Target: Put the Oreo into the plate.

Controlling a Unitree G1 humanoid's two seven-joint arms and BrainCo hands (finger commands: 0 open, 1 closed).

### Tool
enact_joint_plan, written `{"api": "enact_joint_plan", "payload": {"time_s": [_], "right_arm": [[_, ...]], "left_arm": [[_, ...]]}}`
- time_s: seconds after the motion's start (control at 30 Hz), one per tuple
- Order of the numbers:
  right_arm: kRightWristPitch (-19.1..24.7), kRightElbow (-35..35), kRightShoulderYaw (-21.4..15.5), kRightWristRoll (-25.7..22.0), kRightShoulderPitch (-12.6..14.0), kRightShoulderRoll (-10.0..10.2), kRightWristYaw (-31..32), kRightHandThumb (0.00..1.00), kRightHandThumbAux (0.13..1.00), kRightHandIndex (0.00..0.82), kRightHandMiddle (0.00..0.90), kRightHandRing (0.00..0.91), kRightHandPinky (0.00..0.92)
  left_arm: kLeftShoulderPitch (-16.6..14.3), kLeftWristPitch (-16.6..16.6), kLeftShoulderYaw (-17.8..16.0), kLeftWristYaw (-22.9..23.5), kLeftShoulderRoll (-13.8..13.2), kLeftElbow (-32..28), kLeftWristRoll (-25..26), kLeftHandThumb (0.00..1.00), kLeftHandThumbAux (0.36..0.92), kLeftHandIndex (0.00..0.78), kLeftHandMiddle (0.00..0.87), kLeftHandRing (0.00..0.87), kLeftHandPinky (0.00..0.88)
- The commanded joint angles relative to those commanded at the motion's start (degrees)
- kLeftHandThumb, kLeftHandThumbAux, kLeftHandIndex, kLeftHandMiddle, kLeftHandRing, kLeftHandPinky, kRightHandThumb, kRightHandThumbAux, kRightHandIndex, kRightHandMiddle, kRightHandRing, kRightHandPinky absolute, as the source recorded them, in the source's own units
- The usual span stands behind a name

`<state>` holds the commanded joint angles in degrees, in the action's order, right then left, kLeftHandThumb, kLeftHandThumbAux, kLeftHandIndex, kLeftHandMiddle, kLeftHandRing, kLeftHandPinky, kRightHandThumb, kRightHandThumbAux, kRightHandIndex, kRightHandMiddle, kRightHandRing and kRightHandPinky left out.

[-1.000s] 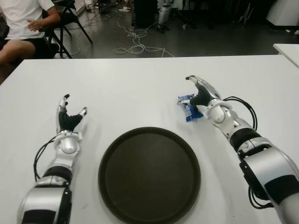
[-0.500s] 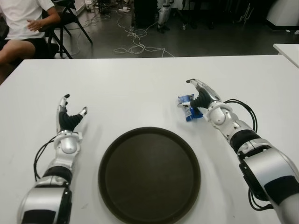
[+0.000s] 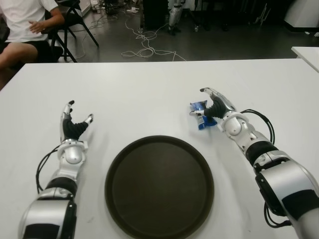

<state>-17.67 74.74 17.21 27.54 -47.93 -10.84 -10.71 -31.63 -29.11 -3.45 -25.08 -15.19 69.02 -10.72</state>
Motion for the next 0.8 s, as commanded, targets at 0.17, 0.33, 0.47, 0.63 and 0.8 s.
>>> {"api": "enact_joint_plan", "payload": {"time_s": [0.17,0.33,0.47,0.63,0.8], "right_arm": [[0.0,-0.1,0.3,0.4,0.4,0.1,0.0,0.000,0.538,0.000,0.000,0.000,0.000],[0.1,0.0,1.3,1.3,1.0,0.5,0.2,0.000,0.527,0.000,0.000,0.000,0.000],[0.4,0.1,1.6,1.5,1.0,0.5,0.4,0.000,0.533,0.000,0.000,0.000,0.000],[0.7,0.3,1.7,1.3,1.2,0.8,0.5,0.000,0.530,0.000,0.000,0.000,0.000],[0.7,0.2,2.1,1.5,1.3,0.7,0.8,0.000,0.520,0.000,0.000,0.000,0.000]], "left_arm": [[0.0,-0.4,-0.2,0.2,0.1,-0.1,0.2,0.000,0.771,0.067,0.094,0.072,0.047],[0.2,-1.1,-0.2,0.4,0.1,-0.3,0.3,0.000,0.772,0.065,0.089,0.065,0.043],[0.1,-1.4,-0.2,0.6,0.0,-0.1,0.2,0.000,0.780,0.067,0.094,0.070,0.048],[0.1,-1.5,0.0,0.6,0.0,-0.1,0.0,0.000,0.776,0.071,0.099,0.074,0.047],[0.1,-1.3,0.0,0.6,0.0,0.0,-0.1,0.000,0.766,0.067,0.094,0.068,0.037]]}}
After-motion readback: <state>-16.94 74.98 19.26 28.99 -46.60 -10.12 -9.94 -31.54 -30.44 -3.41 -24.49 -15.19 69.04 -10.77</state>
